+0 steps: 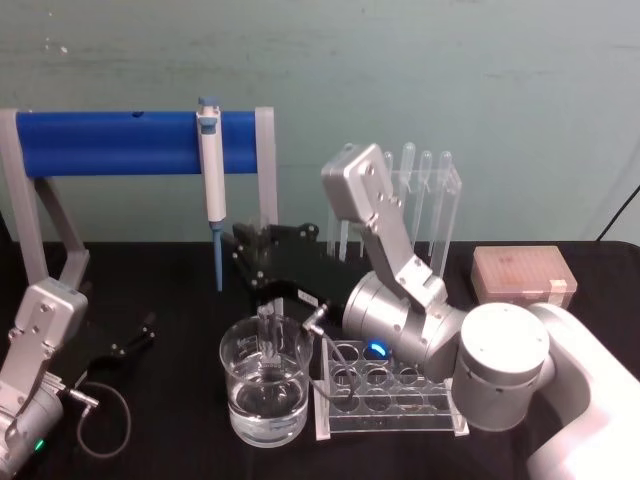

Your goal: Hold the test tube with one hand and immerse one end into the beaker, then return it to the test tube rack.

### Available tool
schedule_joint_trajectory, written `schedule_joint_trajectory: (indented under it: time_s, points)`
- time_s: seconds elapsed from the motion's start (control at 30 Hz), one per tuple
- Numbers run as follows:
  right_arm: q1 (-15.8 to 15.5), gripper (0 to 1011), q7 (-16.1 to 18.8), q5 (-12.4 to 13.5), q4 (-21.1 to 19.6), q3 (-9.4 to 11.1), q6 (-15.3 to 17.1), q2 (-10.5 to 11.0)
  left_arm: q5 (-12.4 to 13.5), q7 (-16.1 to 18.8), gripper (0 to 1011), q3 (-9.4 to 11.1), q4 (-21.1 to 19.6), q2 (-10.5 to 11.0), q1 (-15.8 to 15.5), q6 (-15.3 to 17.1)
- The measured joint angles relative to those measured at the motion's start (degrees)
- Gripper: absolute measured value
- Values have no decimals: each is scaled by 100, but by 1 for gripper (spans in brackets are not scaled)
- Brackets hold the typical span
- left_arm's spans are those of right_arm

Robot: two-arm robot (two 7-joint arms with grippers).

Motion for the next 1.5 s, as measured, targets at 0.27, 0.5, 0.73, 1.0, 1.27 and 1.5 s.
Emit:
schedule_joint_trajectory:
  time_s: [0.27,0.5,0.73,1.0,1.27,1.5]
  points:
    - [-142,127,58,-71,306,-15,-303,-107,0,0,1000,0,0,0,0,0]
    - [-210,127,96,-160,481,-8,-526,-167,0,0,1000,0,0,0,0,0]
    - [-246,127,151,-223,641,4,-700,-208,0,0,1000,0,0,0,0,0]
    - [-292,127,192,-271,748,16,-761,-239,0,0,1000,0,0,0,0,0]
    - [-339,127,210,-315,781,33,-770,-241,0,0,1000,0,0,0,0,0]
    - [-365,127,218,-326,784,56,-772,-246,0,0,1000,0,0,0,0,0]
